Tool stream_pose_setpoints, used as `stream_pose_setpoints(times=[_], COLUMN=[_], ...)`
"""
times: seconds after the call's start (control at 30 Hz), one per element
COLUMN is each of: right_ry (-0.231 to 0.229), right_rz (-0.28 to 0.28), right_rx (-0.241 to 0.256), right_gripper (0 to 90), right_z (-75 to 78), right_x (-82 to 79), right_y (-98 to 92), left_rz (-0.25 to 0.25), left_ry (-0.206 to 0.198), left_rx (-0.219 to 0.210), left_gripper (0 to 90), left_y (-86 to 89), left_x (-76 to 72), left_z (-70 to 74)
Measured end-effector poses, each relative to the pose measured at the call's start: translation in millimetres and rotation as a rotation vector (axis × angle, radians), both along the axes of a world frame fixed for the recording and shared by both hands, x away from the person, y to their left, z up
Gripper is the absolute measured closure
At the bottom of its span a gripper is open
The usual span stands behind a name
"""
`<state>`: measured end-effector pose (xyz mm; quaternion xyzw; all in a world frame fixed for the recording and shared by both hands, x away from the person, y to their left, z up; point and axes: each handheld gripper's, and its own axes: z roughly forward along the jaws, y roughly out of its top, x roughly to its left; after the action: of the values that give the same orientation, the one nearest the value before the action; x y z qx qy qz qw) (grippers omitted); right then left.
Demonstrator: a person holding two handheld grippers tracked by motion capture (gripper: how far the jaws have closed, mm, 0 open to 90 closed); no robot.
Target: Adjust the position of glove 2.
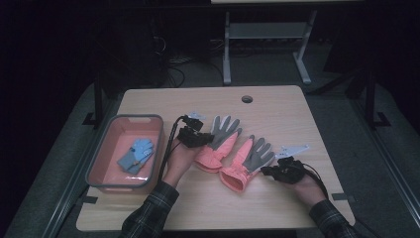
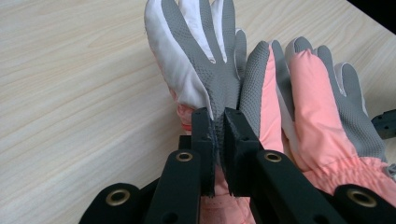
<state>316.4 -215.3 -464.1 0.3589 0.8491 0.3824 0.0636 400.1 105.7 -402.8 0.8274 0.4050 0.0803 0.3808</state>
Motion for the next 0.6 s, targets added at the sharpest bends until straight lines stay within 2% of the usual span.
stream_pose_setpoints(times=[0.17, 0.23, 0.3, 0.37, 0.4, 0.6], right_ry=[-0.006, -0.017, -0.009, -0.009, -0.019, -0.016], right_rz=[0.005, 0.012, 0.011, 0.013, 0.019, 0.019], right_rx=[-0.005, -0.012, -0.01, -0.008, -0.013, 0.001], right_gripper=[90.0, 90.0, 90.0, 90.0, 90.0, 90.0], right_z=[0.9, 0.3, 0.3, 0.5, 0.2, 0.4], right_x=[3.5, 6.3, 7.7, 8.7, 9.6, 10.5], right_y=[8.6, 12.3, 16.7, 19.9, 21.1, 26.3], left_rz=[-0.008, -0.013, -0.007, -0.009, -0.013, -0.041], left_ry=[-0.003, -0.01, -0.017, -0.012, -0.012, -0.007], left_rx=[-0.007, 0.009, 0.027, 0.026, 0.028, 0.022], left_gripper=[83.3, 83.4, 83.4, 83.4, 83.4, 83.1], left_y=[-6.4, -8.6, -9.6, -10.1, -10.9, -14.3], left_x=[0.4, 2.0, 4.7, 6.2, 5.4, -4.9], left_z=[2.5, 5.8, 9.7, 12.6, 13.9, 22.1])
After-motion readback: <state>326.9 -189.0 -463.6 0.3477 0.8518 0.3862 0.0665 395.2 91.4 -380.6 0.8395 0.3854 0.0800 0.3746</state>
